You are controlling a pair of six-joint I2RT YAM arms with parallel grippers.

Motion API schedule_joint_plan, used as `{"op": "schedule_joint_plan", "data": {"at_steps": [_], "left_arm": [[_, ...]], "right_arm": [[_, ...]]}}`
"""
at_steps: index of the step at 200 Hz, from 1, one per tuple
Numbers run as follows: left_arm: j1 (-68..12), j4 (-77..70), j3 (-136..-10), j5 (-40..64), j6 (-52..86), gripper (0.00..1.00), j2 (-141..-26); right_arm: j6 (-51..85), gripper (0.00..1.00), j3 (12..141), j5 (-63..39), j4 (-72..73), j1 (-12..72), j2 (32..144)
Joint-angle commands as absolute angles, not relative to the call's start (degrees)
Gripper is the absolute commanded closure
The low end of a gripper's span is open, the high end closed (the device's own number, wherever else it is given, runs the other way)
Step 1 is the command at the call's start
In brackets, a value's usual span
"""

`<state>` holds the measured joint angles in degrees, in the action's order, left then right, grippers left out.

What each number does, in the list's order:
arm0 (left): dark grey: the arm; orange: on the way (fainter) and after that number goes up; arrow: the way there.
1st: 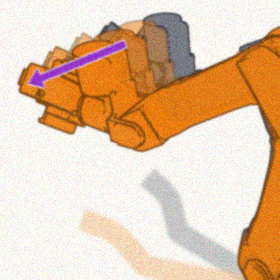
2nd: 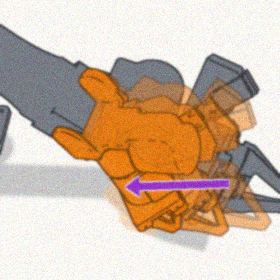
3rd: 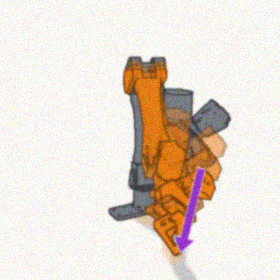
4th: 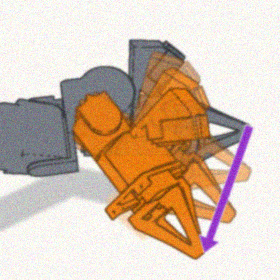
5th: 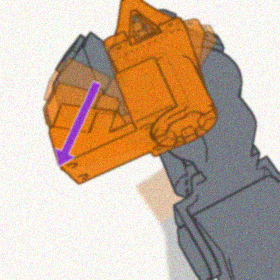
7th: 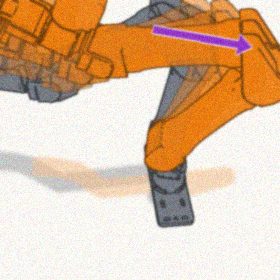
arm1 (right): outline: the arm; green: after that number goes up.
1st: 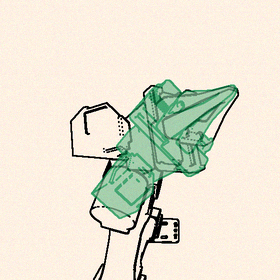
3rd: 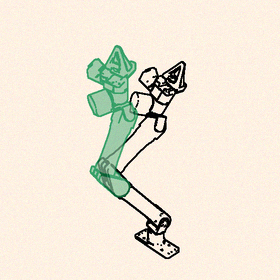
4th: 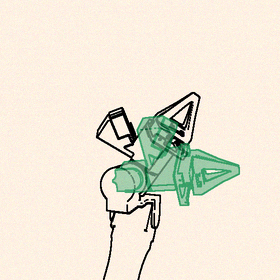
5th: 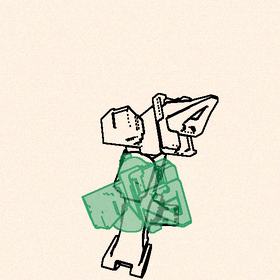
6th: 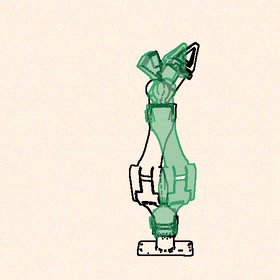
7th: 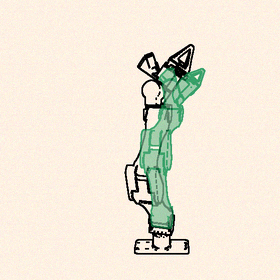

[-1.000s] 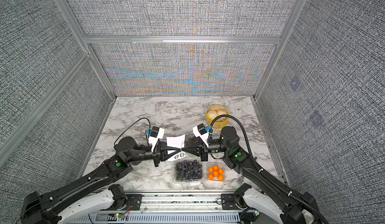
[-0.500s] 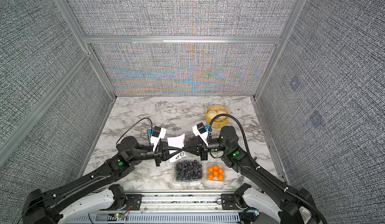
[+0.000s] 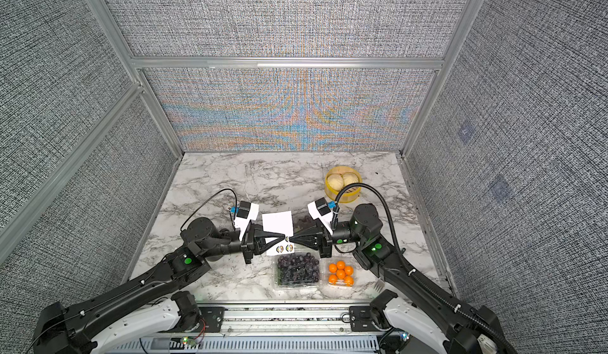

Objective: Label fruit boxes
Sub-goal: Adjust the label sticker.

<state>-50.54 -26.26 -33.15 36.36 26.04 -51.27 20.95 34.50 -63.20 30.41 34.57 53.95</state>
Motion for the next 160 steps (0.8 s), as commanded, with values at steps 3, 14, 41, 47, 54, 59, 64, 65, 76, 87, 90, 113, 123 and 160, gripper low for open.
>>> {"op": "schedule_joint_plan", "data": {"at_steps": [3,14,41,47,54,59,64,65,76,87,90,113,123,160], "left_arm": [[-50.55,-26.97,-32.74,36.28,26.72,1.0,-50.85],[-50.54,-27.03,-32.61,36.22,26.89,1.0,-50.71],[-50.55,-27.69,-32.35,36.32,27.33,0.99,-51.24],[-50.54,-28.39,-32.26,36.59,27.57,0.97,-51.58],[-50.55,-29.18,-32.21,37.01,27.92,0.96,-52.03],[-50.6,-29.62,-32.19,37.34,28.1,0.96,-52.31],[-50.55,-30.09,-32.17,37.58,28.33,0.96,-52.61],[-50.59,-30.16,-32.17,37.6,28.36,0.96,-52.63],[-50.56,-31.03,-32.17,37.96,28.96,0.96,-53.15],[-50.61,-31.61,-32.17,38.5,29.37,0.96,-53.43],[-50.55,-31.76,-32.17,38.72,29.43,0.96,-53.41],[-50.62,-32.17,-31.78,38.81,29.89,0.92,-52.89],[-50.54,-32.17,-31.6,38.61,29.88,0.9,-52.65],[-50.63,-32.52,-31.18,38.11,30.06,0.8,-53.23]], "right_arm": [[21.2,1.0,34.82,-63.8,32.15,34.62,53.96],[20.93,1.0,34.9,-63.36,31.68,34.63,53.79],[21.5,1.0,34.78,-62.94,32.33,34.57,53.7],[21.62,1.0,34.84,-62.93,32.5,34.63,53.79],[21.62,1.0,34.93,-62.86,32.54,34.63,53.86],[21.62,1.0,34.85,-62.84,32.52,34.63,53.88],[21.56,1.0,34.89,-62.76,32.54,34.63,53.92],[21.54,1.0,34.89,-62.76,32.53,34.63,53.94],[21.49,1.0,34.92,-62.58,32.28,34.62,54.0],[21.27,1.0,34.94,-62.58,32.08,34.63,54.05],[21.19,1.0,34.9,-62.58,32.01,34.58,54.05],[19.95,1.0,34.9,-61.51,30.63,34.54,53.8],[19.61,1.0,34.83,-61.03,30.02,34.54,53.7],[19.42,1.0,35.22,-59.77,29.24,34.36,53.96]]}}
